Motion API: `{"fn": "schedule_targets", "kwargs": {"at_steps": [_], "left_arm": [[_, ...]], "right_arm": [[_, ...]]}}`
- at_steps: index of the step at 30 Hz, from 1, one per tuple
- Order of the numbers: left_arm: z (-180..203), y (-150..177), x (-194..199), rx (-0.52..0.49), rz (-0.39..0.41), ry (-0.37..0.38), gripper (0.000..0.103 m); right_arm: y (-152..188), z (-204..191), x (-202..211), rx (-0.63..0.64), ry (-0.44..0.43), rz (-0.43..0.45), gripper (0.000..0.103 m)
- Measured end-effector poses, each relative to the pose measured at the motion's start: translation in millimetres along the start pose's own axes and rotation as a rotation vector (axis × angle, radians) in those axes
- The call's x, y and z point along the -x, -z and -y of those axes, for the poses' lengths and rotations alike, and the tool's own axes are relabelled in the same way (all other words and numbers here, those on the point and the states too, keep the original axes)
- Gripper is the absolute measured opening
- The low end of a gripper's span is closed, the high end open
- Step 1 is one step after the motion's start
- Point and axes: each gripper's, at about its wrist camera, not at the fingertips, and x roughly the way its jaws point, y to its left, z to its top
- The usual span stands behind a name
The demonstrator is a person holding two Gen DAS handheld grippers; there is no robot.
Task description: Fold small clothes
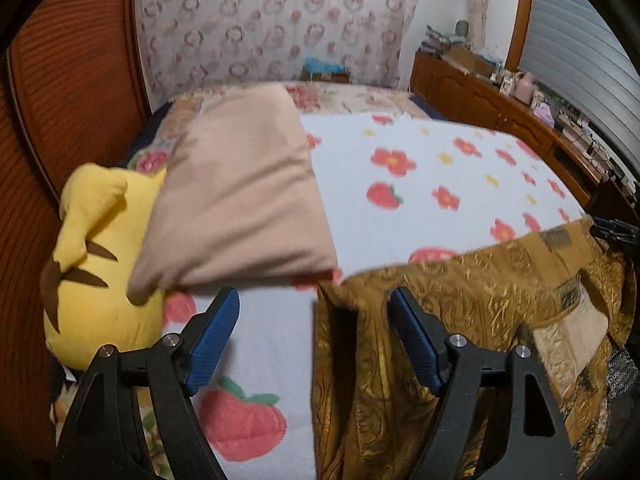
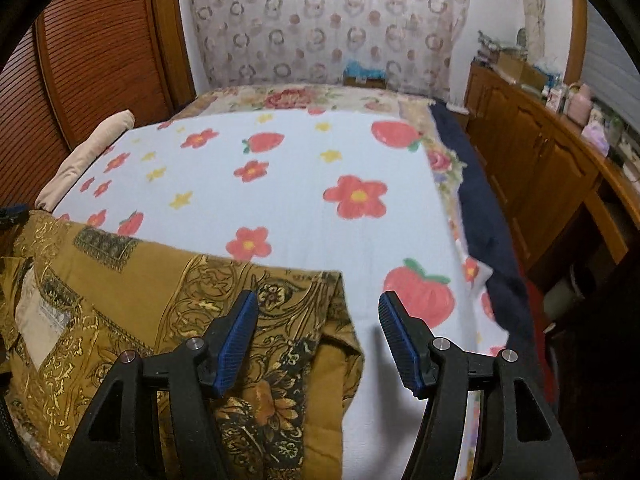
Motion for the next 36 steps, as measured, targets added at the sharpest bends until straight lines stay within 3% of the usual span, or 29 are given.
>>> {"fn": "schedule_targets", "kwargs": {"at_steps": [4,9,14,17,18,20,21,25,36], "left_arm": [[-0.2,4.7,-6.1,-0.002,-0.024,0.006,0.076],[5.5,9.6,-9.0,-0.023,-0.038,0.040,0.055],[6.9,10.1,-11.2,-0.030,-0.041,0.057,0.045],[9.8,11.0,-10.2,-0.042,-0.038,0.081,0.029],[11.9,11.5,-8.8,-0.052,-0.031,0.081,0.018],[18.1,12.4,-3.4,-0.085,-0.020,0.093,0.007],[21.5,12.2,5.3,-0.089,0.009,0.086,0.006],[29.7,8.6,50.2,-0.066,0.127,0.130,0.005],[47.7,-21.8,196.8,-0.062,0.470,0.204,0.004]], "right_arm": [[-3.1,1.4,-1.9,0.009,-0.003,-0.024,0.065],[-7.4,4.7,-4.2,-0.003,-0.033,-0.044,0.065],[-6.9,5.1,-3.1,0.006,-0.048,-0.047,0.063],[-4.4,2.2,-8.4,0.033,-0.058,-0.048,0.050],[-3.2,1.5,-10.1,0.040,-0.064,-0.048,0.037],[-1.3,0.2,-8.2,0.049,-0.102,-0.050,0.019],[-0.6,0.0,-7.6,0.048,-0.123,-0.051,0.011],[1.6,2.7,13.2,0.019,-0.197,0.000,0.009],[-8.8,0.1,181.7,0.039,-0.210,0.393,0.007]]}}
